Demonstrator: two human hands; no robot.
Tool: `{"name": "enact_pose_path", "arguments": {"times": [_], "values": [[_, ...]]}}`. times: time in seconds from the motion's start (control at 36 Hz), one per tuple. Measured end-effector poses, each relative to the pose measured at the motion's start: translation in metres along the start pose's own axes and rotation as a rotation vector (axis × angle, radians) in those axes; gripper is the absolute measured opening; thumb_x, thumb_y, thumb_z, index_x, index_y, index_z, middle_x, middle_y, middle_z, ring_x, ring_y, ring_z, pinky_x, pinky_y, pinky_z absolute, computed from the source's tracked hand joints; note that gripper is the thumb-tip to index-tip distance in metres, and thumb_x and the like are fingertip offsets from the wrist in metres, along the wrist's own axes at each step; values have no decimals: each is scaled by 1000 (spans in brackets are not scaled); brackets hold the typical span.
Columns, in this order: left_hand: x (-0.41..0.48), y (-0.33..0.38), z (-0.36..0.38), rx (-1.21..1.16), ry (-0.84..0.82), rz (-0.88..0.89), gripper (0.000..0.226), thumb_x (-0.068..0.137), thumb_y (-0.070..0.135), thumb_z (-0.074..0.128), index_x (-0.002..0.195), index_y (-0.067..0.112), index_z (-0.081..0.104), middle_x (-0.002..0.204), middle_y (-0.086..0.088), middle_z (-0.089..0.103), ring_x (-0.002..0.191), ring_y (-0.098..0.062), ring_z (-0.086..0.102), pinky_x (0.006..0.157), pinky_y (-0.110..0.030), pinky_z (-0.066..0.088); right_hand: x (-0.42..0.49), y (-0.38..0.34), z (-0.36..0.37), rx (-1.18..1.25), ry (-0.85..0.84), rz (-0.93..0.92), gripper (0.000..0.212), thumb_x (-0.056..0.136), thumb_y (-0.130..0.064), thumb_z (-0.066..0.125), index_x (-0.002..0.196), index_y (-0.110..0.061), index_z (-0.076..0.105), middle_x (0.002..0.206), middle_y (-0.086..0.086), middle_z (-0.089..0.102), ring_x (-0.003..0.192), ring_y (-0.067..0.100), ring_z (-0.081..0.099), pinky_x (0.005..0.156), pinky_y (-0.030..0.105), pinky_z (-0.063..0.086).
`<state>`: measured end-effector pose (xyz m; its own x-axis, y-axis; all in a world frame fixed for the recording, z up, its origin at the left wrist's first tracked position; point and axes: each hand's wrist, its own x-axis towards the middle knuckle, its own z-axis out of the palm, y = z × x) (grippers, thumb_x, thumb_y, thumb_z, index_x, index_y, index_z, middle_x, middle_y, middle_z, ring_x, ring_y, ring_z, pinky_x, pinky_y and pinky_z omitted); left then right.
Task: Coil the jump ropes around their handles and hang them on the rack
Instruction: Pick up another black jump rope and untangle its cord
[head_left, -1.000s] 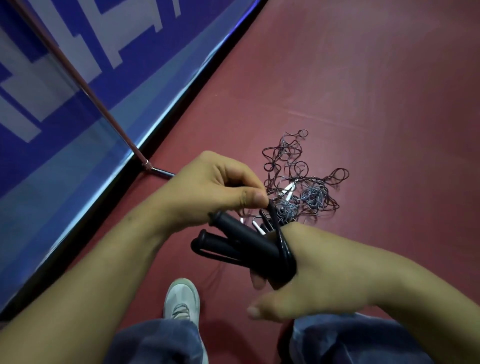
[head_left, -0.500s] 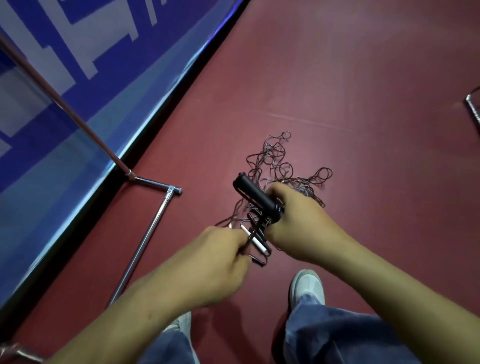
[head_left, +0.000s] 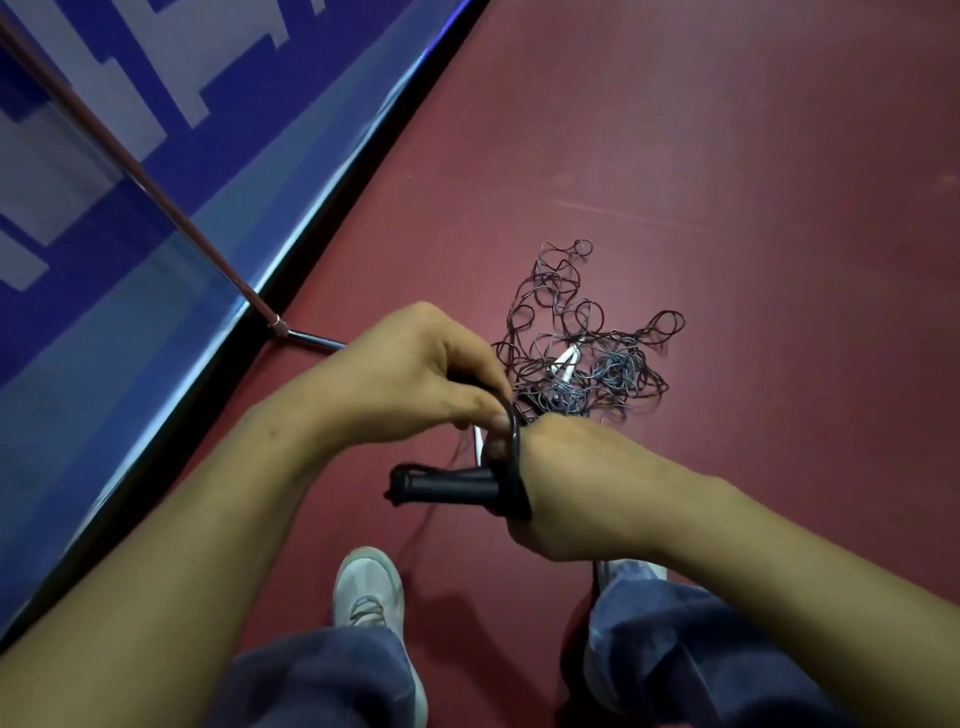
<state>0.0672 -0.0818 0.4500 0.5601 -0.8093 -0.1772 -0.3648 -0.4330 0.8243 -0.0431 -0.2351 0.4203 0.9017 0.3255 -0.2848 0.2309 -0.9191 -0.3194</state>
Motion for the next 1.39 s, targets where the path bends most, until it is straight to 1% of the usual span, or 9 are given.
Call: {"name": "enact_pose_path", "arguments": {"times": [0.25,0.36,0.5,0.61,0.78,0.97,1.17,1.31,1.39], "values": [[8,-31,21,-171,106,-182,26,86,2,62,61,8,65,54,-10,55,51,-16,49,55,-29,39,-8,8,-27,416,223,185,25,74,-30,77,85,-27,54,77,-5,62,65,19,62,60,47,55],[12,-24,42,-237,119,-150,54,98,39,58,49,18,51,46,0,51,46,-14,44,48,-23,36,-13,22,-33,595,317,253,52,73,-21,80,113,-33,50,79,-4,69,61,13,65,58,36,57],[10,-25,59,-216,8,-163,55,103,47,51,62,14,69,54,-4,63,54,-20,55,62,-34,44,-11,34,-33,905,469,191,48,75,-7,81,110,-33,62,77,-9,66,60,10,59,61,39,56],[1,-23,72,-62,-108,-200,48,106,47,42,99,11,74,60,4,63,58,-14,55,71,-37,49,-6,58,-34,745,563,360,30,73,-24,84,94,-29,64,74,-6,64,56,9,52,57,30,50],[-21,5,76,390,-87,-128,19,95,39,58,90,22,52,67,5,49,66,-21,52,64,-36,47,-2,70,-21,421,331,533,40,75,-58,79,86,-26,59,76,-3,62,70,16,58,60,32,46],[-24,19,36,568,121,118,15,93,42,62,90,28,66,60,8,50,58,-14,49,56,-33,43,-13,71,-24,413,-71,368,72,66,-91,52,103,-31,65,89,-3,71,82,14,68,79,40,58],[-14,17,16,472,141,444,10,77,32,83,81,24,78,68,11,69,62,0,59,59,-15,43,-22,31,-22,132,-254,126,48,68,-58,86,95,-37,52,81,-16,61,69,5,56,62,26,46],[-11,7,11,99,194,168,15,68,23,92,69,19,79,60,3,70,54,-16,62,53,-35,48,-29,0,-30,29,-110,-6,34,80,-47,76,85,-30,46,69,-7,51,56,7,44,49,23,32],[-4,-10,17,-240,212,0,19,69,23,88,57,22,74,51,1,59,48,-9,47,48,-24,37,-30,2,-44,307,-1,7,22,79,-33,76,89,-29,57,71,-4,61,60,10,56,54,32,48]]}}
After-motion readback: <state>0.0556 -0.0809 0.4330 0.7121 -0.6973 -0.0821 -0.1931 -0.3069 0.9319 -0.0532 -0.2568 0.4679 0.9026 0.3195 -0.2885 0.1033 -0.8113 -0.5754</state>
